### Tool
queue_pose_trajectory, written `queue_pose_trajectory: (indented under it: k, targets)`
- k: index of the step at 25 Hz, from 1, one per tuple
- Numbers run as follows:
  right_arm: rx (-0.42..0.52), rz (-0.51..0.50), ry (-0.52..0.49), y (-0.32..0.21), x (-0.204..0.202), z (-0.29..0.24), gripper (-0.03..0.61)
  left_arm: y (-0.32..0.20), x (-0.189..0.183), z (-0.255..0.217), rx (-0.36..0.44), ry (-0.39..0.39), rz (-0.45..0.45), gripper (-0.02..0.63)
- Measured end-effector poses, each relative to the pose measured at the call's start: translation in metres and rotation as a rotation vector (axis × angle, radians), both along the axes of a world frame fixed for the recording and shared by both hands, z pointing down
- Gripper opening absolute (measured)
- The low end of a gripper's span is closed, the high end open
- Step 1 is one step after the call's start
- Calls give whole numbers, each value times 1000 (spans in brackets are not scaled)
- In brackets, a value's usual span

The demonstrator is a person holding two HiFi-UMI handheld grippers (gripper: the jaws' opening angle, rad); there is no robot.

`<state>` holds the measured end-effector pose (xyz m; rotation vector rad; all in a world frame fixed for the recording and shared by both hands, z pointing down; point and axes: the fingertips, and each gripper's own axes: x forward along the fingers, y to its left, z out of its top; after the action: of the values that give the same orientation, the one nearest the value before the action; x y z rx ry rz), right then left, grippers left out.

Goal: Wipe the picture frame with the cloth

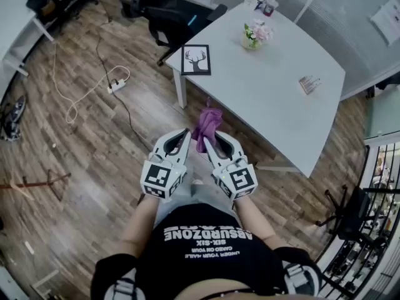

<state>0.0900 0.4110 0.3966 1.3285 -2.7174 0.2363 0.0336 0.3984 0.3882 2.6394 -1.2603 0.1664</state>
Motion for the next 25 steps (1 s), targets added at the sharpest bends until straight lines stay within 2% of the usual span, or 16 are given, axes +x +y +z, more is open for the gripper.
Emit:
queue_pose_trajectory:
  k: [6,11,18,25]
  targets:
    - [-43,7,38,-46,-8,15,103,-45,-22,23,-71,40,3,15]
    - [-35,18,90,-103,-17,21,104,-105,-46,29,-83,44,-4,14]
    - [-63,65,138,-173,-29,34,104,-178,-66,38,-117,35,63,15]
    - [-152,116,164,-213,-26,64,104,-231,-82,59,-148,18,100,15]
